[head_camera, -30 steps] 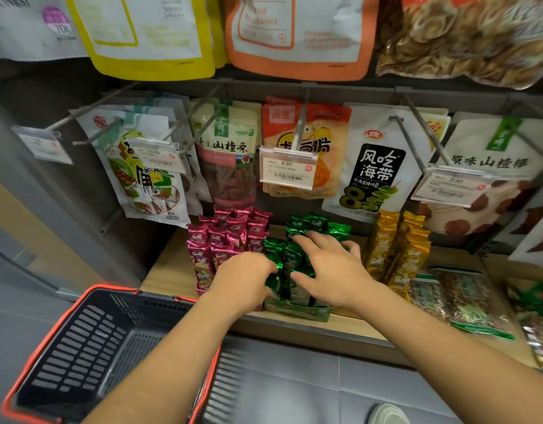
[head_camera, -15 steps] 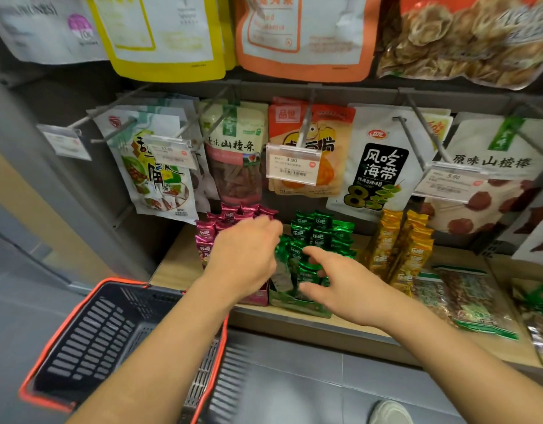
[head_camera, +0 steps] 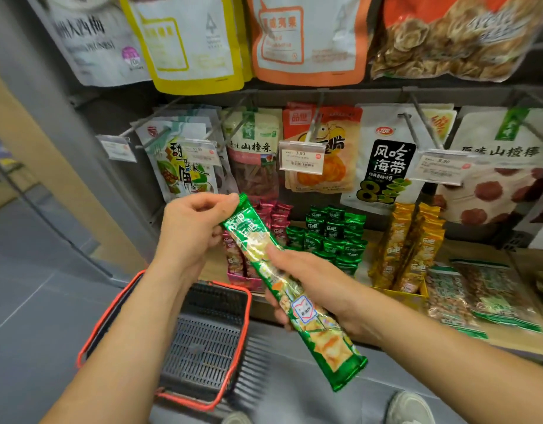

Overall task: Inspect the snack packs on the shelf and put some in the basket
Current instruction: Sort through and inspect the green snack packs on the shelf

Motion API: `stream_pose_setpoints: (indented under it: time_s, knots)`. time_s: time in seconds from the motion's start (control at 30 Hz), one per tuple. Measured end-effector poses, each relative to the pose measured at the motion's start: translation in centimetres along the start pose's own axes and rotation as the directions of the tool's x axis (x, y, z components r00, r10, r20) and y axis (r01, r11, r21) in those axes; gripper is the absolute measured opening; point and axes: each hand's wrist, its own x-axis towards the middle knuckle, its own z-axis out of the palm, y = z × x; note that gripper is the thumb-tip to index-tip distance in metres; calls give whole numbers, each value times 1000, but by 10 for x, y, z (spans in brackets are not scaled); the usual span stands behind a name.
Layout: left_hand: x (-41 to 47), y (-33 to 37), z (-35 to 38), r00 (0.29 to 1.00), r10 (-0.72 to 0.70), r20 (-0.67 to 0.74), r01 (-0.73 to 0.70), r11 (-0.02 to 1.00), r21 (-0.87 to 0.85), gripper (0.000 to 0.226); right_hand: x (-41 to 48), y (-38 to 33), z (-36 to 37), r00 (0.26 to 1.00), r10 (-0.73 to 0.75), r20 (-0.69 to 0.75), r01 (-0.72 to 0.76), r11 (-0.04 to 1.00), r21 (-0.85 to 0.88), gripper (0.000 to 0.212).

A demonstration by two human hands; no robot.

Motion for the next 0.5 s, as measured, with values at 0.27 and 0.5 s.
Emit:
stream_pose_setpoints:
  time_s: [0.27, 0.5]
  knots:
    - [-1, 1, -19, 992, -66, -110, 45, 983, -181, 21, -29, -23, -1, 983, 185, 10, -183, 977, -111, 48]
    - [6, -16, -22, 981, -135, 140, 165, 959, -230, 20, -13, -9, -2, 947, -256, -195, -36, 516, -856, 33]
